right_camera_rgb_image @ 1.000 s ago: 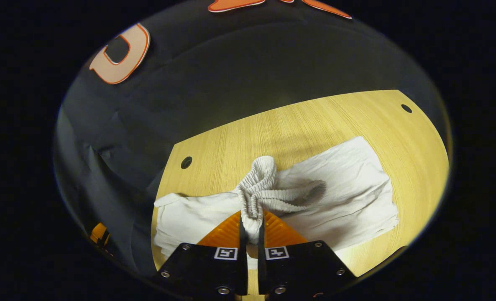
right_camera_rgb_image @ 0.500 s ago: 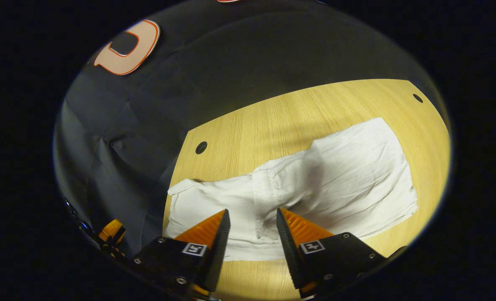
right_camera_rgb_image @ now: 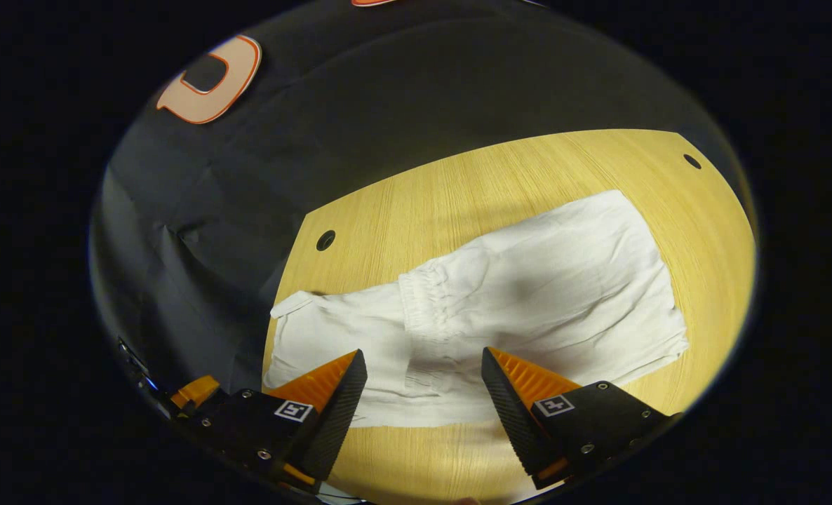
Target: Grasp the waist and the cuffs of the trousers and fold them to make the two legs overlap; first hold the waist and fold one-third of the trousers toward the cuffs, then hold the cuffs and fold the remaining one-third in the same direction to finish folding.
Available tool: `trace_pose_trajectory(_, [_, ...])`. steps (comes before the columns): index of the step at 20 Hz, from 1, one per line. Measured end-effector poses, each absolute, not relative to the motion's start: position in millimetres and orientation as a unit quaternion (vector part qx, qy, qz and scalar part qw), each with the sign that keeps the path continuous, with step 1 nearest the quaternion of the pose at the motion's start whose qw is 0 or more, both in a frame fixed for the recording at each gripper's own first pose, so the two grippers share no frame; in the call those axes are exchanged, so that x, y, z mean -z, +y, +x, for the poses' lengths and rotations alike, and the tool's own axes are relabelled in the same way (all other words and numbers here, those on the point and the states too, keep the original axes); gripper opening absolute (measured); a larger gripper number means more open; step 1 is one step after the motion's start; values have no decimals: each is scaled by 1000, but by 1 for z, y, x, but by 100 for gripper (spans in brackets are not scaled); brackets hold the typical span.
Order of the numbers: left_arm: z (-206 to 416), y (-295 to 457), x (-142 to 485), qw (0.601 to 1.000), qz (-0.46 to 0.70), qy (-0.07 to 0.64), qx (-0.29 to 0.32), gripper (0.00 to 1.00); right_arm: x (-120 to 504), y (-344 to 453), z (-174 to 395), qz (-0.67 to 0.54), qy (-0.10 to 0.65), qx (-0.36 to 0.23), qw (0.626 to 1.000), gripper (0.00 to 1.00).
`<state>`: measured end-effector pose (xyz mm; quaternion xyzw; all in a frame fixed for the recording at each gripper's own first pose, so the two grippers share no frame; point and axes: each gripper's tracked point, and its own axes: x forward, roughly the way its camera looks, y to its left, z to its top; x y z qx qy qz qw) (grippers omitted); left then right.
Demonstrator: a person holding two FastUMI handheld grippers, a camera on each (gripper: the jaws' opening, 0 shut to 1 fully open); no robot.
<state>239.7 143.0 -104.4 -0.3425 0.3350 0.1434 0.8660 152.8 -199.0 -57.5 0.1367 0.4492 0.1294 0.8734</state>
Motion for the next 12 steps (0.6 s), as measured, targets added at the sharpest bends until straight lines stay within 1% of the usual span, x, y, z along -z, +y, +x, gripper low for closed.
trace_pose_trajectory(4, [232, 111, 125, 818, -427, 355, -148, 100, 60, -218, 150, 138, 457, -124, 870, 99])
trace_pose_trajectory(9, [228, 95, 148, 755, -520, 363, -168, 100, 65, -243, 149, 143, 470, -115, 864, 99])
trace_pose_trajectory(12, [228, 94, 155, 735, -542, 364, -182, 100, 65, -257, 150, 147, 473, -107, 862, 99])
